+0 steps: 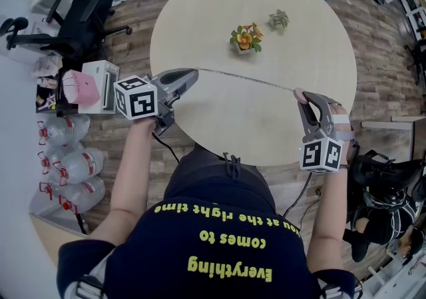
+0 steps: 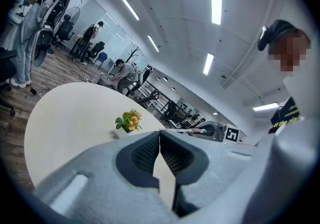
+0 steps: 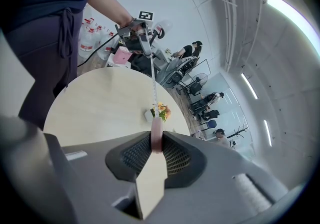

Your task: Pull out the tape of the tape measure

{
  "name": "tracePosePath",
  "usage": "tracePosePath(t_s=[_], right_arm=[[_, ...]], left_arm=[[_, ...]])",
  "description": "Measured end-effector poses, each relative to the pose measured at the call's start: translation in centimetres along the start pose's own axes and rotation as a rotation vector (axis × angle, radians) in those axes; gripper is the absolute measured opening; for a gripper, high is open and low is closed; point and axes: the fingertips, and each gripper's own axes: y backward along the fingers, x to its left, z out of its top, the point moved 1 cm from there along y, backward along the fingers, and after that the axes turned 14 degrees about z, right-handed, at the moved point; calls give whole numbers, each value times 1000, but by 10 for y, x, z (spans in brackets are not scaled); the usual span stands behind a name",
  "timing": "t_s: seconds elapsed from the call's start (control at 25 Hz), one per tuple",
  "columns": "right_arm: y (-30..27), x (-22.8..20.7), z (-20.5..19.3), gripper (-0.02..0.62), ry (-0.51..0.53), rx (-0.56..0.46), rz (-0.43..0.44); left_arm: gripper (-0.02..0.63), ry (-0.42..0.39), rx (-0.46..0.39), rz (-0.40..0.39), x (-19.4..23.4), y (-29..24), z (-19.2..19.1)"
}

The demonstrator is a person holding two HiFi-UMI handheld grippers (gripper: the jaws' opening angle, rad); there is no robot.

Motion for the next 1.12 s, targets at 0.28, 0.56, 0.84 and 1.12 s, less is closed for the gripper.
tracePosePath(t_s=[0.28, 0.56, 0.84, 1.12], right_arm=[[0, 2, 3, 83, -6, -8, 7], [-3, 5, 6, 83, -4, -19, 8], [-5, 5, 11, 83, -1, -30, 5], [-9, 7, 15, 83, 7, -39, 10]], left_arm=[[6, -8, 19, -23, -12, -8, -5], [6, -17, 32, -44, -21, -14, -8], [6, -25, 41, -69, -31, -20, -9], [6, -27, 56, -92, -39, -27, -13]])
